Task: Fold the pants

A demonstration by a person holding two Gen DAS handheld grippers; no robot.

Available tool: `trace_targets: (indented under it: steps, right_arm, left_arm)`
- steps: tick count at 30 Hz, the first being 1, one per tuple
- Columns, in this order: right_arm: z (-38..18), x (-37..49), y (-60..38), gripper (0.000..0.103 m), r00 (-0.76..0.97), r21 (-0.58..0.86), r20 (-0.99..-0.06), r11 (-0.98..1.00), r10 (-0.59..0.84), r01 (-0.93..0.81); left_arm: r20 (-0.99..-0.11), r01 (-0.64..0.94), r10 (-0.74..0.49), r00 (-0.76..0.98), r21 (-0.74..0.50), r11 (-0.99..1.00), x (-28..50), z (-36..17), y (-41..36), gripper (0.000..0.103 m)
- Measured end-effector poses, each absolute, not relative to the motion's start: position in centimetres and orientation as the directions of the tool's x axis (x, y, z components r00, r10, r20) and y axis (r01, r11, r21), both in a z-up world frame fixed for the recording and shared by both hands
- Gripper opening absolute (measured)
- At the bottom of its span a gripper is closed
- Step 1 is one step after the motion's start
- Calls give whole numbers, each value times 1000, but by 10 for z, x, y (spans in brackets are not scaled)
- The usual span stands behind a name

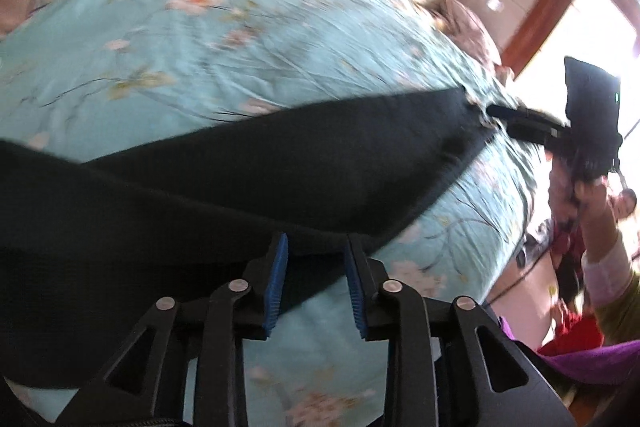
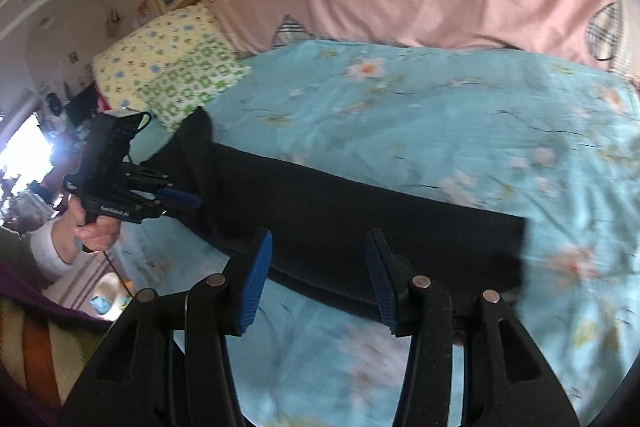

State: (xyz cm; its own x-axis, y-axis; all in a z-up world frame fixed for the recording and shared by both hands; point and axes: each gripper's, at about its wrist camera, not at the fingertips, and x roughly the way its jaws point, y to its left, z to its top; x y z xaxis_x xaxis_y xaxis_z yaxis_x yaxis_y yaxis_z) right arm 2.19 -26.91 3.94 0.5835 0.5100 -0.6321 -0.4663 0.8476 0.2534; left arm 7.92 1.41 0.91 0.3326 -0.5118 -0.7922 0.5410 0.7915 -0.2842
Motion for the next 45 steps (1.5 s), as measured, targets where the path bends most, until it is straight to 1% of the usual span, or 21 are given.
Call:
trace_targets:
  steps: [1,6,10,13,17,20,21,22,27,30,32,36,38,39,40,41,42,43,45]
  right_arm:
    - [37,25,-257,50,574,265,-629,839,524,-475]
    - [26,41,-209,50,512,304,-626,789,589,-534]
    - [21,55,-175,50,464,335,-620,748,633,-573]
    - [20,64,-154,50,433,347,-621,725,653,-595]
    - [18,79,-130,50,400,358,-621,698,674,-620]
    - [14,92,-115,50,369,375,-629,684,684,-626]
    - [13,95,-110,50,359,377,-635,680,684,-629]
    - [11,98,-103,50,348,374,-641,675,684,-636]
    - [3,108,-81,50,295,369,-667,646,685,-668]
    - [-4,114,-72,50,272,359,-688,641,673,-679]
    - [-8,117,-68,50,258,357,-696,634,670,-686]
    - [-16,122,-59,50,226,358,-710,617,668,-701]
    - [-19,122,-57,50,216,358,-710,609,670,-708]
    - [-21,122,-56,50,212,360,-710,606,671,-710]
    - [-22,122,-55,50,206,366,-708,601,676,-711]
    - [-24,122,-55,50,201,373,-704,595,681,-712]
    - [-24,121,-55,50,198,377,-701,591,686,-714]
    - [-25,120,-54,49,194,378,-699,586,688,-717]
    - [-26,119,-51,37,193,372,-697,579,690,-726]
  left_arm:
    - [-788,517,-505,351,-286,807,82,12,26,37]
    - [-772,413,-472,425,-298,860,93,22,80,38]
    - [-767,317,-426,479,-301,899,105,30,127,43]
    - [-775,232,-383,503,-306,923,116,32,157,44]
    - [-804,103,-327,497,-320,942,137,35,187,53]
    - [-835,21,-310,455,-338,941,164,39,196,54]
    - [-846,4,-302,439,-334,942,172,40,196,56]
    - [-856,-12,-291,427,-327,945,178,41,195,61]
    - [-937,-133,-189,293,-236,963,240,35,185,64]
    - [-968,-192,-151,198,-189,963,269,25,177,65]
    - [-981,-208,-112,158,-143,968,279,19,171,65]
    - [-996,-214,6,94,-15,977,293,4,160,64]
    - [-997,-206,37,73,21,978,296,-5,155,62]
    - [-997,-206,41,63,27,978,297,-8,154,57]
    - [-997,-205,42,59,29,978,297,-11,152,44]
    - [-998,-199,46,52,34,979,296,-14,150,36]
    - [-998,-193,45,46,35,981,294,-17,149,20]
    - [-998,-189,44,46,34,981,293,-19,147,13]
    - [-994,-178,60,87,44,983,284,-17,148,8]
